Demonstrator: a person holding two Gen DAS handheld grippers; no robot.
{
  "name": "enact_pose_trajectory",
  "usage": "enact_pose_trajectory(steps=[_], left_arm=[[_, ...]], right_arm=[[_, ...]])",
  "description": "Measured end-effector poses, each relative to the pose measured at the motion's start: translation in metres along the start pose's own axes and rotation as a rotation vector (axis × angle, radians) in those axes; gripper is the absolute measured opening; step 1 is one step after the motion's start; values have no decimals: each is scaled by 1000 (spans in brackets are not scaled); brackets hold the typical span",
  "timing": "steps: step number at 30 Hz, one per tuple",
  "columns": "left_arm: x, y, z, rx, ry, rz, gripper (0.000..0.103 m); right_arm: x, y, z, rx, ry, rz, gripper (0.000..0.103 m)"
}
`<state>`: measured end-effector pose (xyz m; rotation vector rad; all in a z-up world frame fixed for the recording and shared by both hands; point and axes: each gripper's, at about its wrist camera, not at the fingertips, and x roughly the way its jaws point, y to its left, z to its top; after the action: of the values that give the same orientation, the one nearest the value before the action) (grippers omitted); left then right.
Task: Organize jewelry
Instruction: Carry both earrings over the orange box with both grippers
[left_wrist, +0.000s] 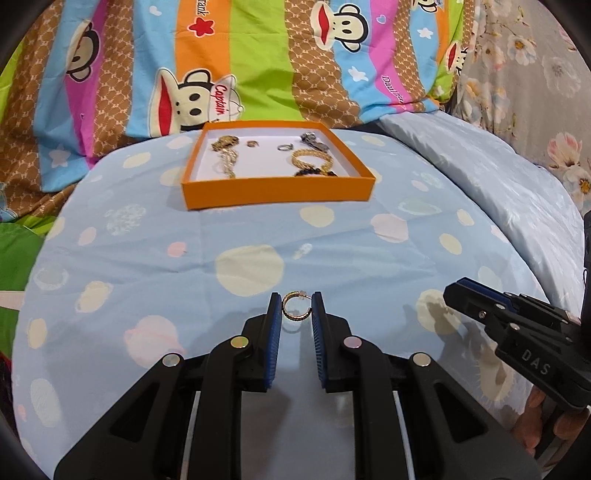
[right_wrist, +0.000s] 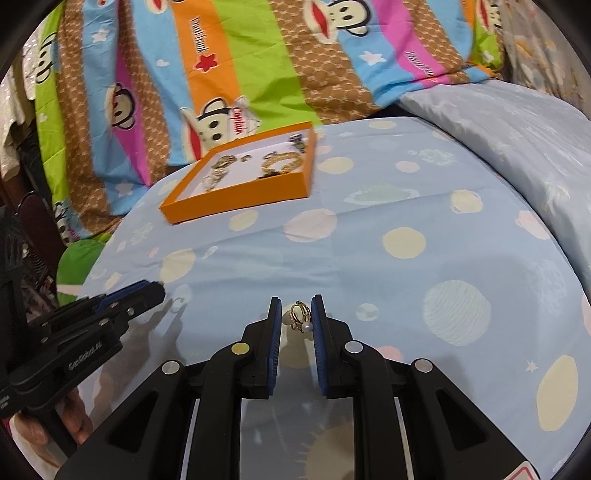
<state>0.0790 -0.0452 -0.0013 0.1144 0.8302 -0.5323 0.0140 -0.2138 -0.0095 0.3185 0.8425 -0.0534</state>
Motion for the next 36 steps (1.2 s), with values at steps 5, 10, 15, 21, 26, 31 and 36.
enact_pose_trajectory(steps=[5, 10, 15, 21, 26, 31, 36], left_arm=[[-7, 18, 21, 14, -20, 51, 16], [-7, 26, 54, 46, -82, 115, 16], [8, 31, 89, 57, -119, 145, 16], [41, 38, 129, 53, -134, 161, 16], [76, 51, 157, 16, -129, 156, 16], [106, 64, 171, -23, -113, 156, 16], [124, 67, 166, -21, -96, 148, 16]], right_arm=[[0, 20, 32, -68, -7, 36, 15], [3, 45, 75, -143, -68, 29, 15], [22, 60, 109, -175, -86, 28, 15], [60, 65, 150, -160, -85, 37, 15], [97, 59, 179, -118, -68, 33, 15], [131, 50, 194, -79, -44, 35, 15], [149, 46, 189, -75, -40, 46, 16]])
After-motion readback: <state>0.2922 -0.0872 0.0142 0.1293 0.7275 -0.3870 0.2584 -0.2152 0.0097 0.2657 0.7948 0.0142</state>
